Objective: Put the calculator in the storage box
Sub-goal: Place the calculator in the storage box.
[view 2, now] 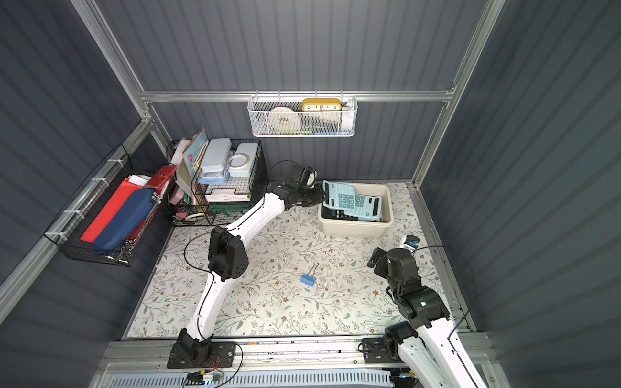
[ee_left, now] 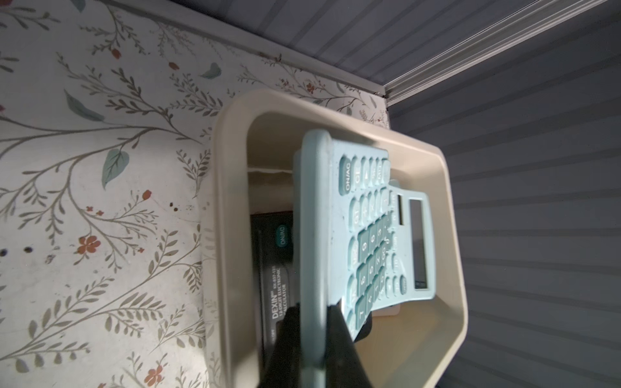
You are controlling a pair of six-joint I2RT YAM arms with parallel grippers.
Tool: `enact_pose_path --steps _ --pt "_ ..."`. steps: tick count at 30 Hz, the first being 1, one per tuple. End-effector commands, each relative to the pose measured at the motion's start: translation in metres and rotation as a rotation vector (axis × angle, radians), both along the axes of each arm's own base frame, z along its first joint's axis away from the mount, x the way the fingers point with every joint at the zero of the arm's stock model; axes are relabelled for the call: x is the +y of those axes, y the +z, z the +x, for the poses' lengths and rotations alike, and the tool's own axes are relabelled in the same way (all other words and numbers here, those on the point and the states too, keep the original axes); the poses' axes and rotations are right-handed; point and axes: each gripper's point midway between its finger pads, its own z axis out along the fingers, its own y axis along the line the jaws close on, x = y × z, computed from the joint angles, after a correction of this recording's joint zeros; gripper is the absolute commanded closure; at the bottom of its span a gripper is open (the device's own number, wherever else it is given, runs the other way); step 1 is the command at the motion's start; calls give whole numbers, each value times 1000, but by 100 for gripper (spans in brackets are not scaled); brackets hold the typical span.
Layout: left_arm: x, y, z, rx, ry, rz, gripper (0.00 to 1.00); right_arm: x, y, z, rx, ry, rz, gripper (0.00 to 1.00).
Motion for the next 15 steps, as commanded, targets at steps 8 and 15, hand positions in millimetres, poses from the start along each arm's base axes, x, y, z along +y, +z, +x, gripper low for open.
enact_pose_path --steps 8,15 --pt "-7 -23 1 34 -36 9 100 -1 -6 -1 5 -6 -4 1" --pt "-13 -28 -3 51 -62 -4 100 0 -7 0 5 -4 3 1"
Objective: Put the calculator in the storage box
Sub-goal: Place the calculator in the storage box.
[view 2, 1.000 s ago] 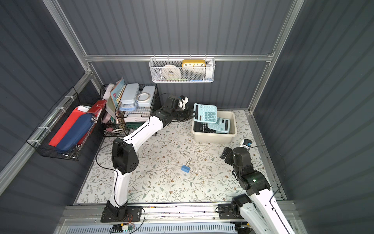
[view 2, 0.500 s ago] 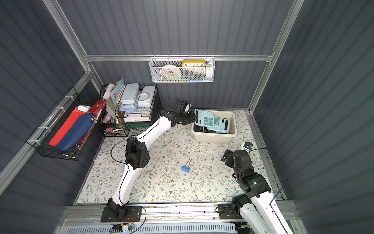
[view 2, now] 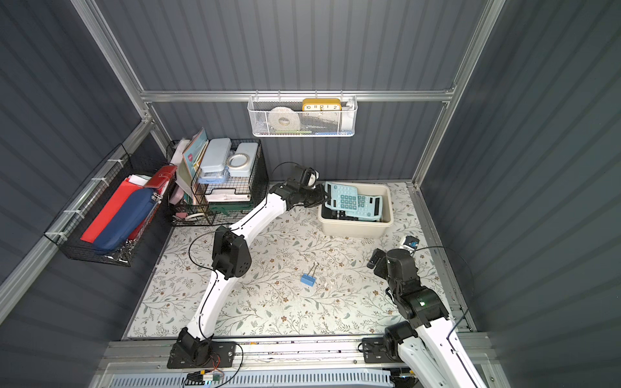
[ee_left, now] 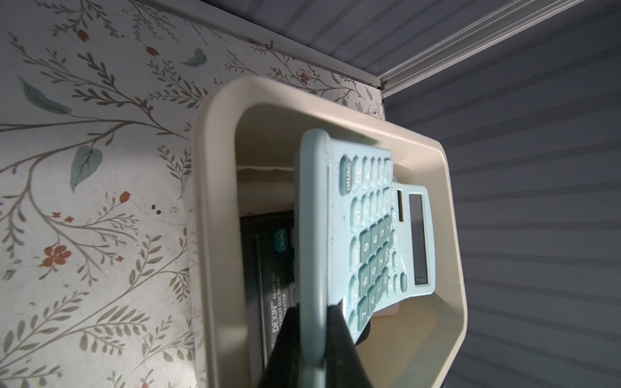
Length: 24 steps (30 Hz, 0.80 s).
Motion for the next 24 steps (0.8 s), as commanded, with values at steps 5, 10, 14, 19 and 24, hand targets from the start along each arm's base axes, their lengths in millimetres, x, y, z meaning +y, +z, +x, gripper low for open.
enact_pose_path --steps 5,10,14,19,24 --pt "-6 -27 -6 45 -38 24 100 1 -3 2 -7 0 8 1" --pt "-8 -25 -8 53 -47 16 98 2 -1 3 -9 1 10 1" --pt "-7 -13 -12 38 -65 10 79 2 -1 2 -8 2 14 1" --pt "-5 11 -15 3 -73 -2 61 5 0 5 -11 8 24 1" --pt "0 35 -18 -35 -75 5 53 7 3 6 -14 12 37 1"
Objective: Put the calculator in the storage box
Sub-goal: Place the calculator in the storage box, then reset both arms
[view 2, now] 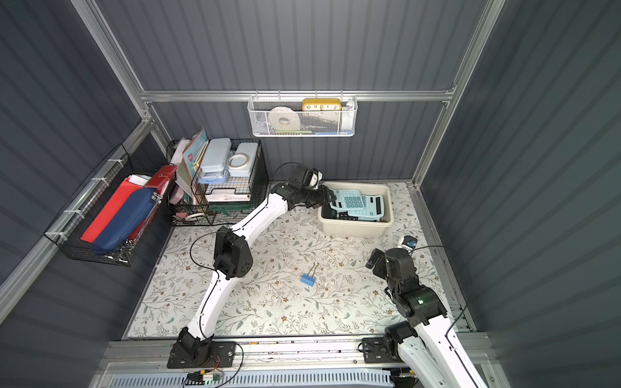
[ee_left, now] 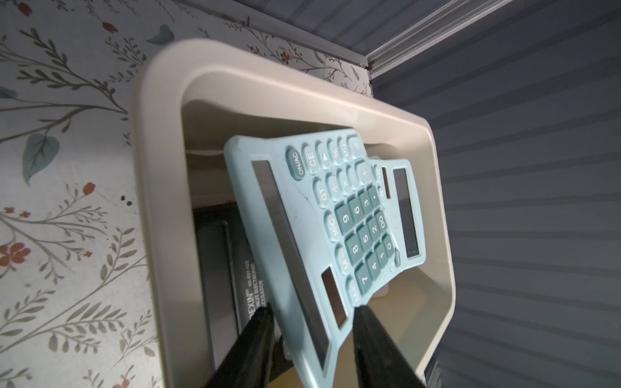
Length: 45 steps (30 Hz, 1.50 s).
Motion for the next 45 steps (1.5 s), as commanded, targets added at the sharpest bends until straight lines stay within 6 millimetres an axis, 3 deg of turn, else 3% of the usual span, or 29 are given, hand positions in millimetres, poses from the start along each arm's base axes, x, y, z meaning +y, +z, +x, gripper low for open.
enact_pose_path --steps 1,5,10,18,21,27,33,36,40,45 --pt "10 35 -7 -53 -8 14 52 4 9 3 -32 2 30 1" --pt "22 60 -11 -99 14 34 45 6 16 3 -46 12 42 1" --pt "37 85 -24 -142 18 54 43 9 29 3 -70 25 61 1" --pt "64 143 -56 -262 37 45 29 12 56 -1 -118 49 90 1" --pt "76 160 -75 -306 34 31 29 12 70 -3 -137 50 101 1" --pt "114 167 -121 -345 70 -10 26 14 101 -10 -188 78 117 1" --pt "157 175 -159 -388 142 -32 17 14 112 -18 -218 95 120 1" --pt "182 159 -175 -381 188 -3 1 16 114 -20 -222 116 125 1" --pt "212 149 -195 -397 250 15 1 15 109 -23 -219 123 110 1" --pt "244 122 -208 -387 341 70 1 18 92 -18 -196 161 55 1"
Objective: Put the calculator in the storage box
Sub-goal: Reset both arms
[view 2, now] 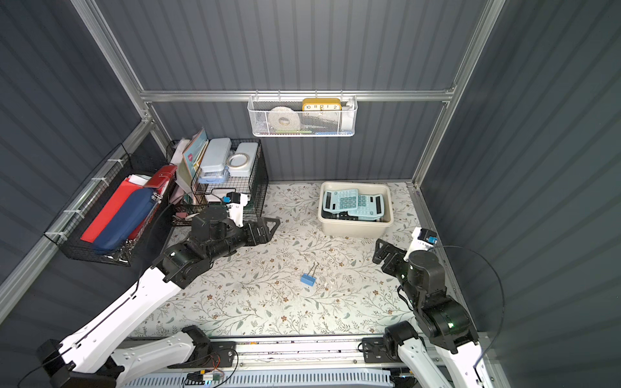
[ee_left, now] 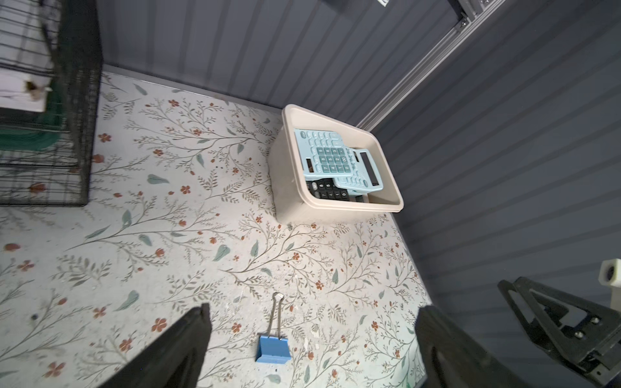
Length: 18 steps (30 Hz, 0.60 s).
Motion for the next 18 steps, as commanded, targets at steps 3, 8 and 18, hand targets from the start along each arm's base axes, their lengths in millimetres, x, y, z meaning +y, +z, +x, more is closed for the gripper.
enact_pose_path --steps 3,8,18 --pt "24 -35 -2 40 115 37 1 11 -22 10 6 86 -87 1" --pt "41 -64 3 56 197 103 1 20 -36 24 -43 137 -126 1" --pt "94 -94 17 -91 414 263 1 -32 -55 37 -196 -140 -313 1"
